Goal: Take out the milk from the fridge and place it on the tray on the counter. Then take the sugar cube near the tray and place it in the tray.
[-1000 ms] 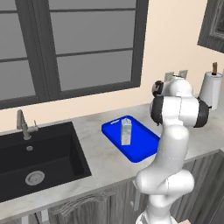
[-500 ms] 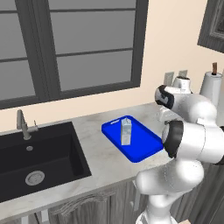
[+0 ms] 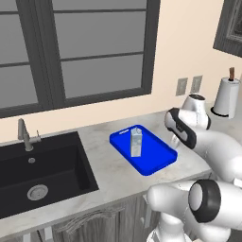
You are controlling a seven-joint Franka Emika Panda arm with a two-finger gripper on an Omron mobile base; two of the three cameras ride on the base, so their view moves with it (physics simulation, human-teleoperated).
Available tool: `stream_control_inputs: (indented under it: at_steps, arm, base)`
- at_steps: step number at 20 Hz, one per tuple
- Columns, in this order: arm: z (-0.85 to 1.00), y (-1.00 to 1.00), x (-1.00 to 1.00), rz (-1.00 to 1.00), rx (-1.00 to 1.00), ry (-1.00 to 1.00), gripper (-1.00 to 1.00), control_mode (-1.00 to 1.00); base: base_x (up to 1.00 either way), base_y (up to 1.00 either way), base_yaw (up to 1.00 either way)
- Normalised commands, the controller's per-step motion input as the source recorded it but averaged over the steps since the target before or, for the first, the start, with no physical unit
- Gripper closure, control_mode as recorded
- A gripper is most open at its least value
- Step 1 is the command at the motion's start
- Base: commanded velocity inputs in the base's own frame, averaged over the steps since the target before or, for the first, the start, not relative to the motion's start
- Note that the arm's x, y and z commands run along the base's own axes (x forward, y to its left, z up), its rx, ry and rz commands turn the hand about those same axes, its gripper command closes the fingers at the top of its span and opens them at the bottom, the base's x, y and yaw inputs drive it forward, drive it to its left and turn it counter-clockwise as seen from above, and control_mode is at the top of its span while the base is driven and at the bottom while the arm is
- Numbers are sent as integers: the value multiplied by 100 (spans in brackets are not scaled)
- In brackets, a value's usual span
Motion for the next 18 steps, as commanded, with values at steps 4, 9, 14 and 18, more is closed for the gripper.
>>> stream_control_inputs:
  at_steps: [4,9,14,18]
  arm:
    - [1,10,0,48,0,-4,100,-100]
    - [0,6,47,27,0,-3,100,-100]
    - [-3,36,60,16,0,0,100,-100]
    - [-17,26,46,16,0,2,100,-100]
  base:
    - [0,0,0]
    - [0,0,0]
    - [0,0,0]
    - [0,0,0]
